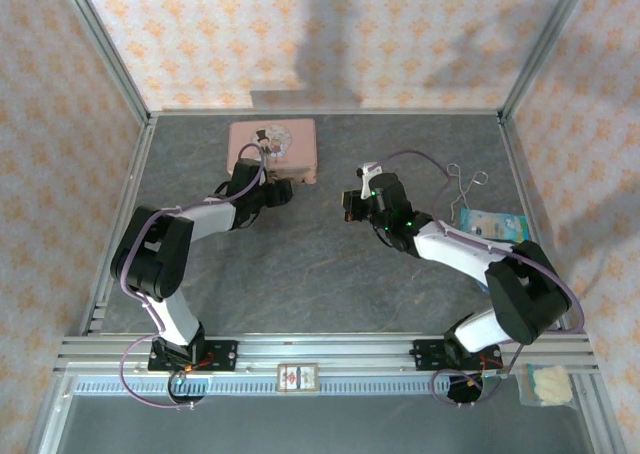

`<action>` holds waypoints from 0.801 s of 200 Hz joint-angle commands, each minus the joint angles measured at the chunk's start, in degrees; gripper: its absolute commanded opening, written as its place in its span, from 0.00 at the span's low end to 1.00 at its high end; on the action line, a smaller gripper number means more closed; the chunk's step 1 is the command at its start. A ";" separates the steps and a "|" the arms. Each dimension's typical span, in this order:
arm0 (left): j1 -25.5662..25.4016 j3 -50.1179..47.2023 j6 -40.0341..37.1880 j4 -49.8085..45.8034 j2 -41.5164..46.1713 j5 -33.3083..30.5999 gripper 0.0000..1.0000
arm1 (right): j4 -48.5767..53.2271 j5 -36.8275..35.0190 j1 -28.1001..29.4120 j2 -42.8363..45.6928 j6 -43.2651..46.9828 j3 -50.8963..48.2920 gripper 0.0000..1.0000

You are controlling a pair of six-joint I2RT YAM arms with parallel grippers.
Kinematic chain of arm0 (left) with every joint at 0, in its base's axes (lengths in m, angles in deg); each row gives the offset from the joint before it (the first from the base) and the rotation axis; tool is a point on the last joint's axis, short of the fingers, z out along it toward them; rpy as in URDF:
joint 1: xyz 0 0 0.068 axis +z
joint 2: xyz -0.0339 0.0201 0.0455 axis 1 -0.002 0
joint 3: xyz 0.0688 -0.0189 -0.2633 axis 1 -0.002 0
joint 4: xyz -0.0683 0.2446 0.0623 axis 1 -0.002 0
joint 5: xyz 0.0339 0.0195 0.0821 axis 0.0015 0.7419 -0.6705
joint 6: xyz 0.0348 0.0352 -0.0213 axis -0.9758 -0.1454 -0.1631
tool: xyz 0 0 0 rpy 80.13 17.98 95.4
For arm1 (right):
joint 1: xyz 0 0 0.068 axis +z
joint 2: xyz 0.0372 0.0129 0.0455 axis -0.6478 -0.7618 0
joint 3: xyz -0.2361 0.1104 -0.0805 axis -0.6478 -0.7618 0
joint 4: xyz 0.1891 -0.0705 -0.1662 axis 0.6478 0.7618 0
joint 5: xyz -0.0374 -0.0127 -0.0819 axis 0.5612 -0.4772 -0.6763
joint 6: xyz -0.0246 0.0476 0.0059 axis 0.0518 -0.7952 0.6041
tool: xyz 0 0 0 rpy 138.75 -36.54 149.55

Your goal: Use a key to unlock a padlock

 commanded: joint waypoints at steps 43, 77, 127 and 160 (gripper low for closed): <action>0.76 5.78 -8.50 -3.36 -7.83 -4.97 0.60 | -1.40 -1.66 0.28 2.25 0.29 -0.80 0.00; 0.76 5.80 -6.13 -0.29 -11.23 -1.34 0.53 | -1.13 -1.96 0.29 2.72 0.33 -0.96 0.00; 0.76 4.31 -1.31 4.95 -12.44 2.63 0.23 | -1.52 -1.85 0.28 2.45 0.15 -1.41 0.00; 0.76 3.22 3.89 7.75 -11.49 6.45 0.09 | -5.89 1.68 0.32 0.18 -2.62 -2.83 0.00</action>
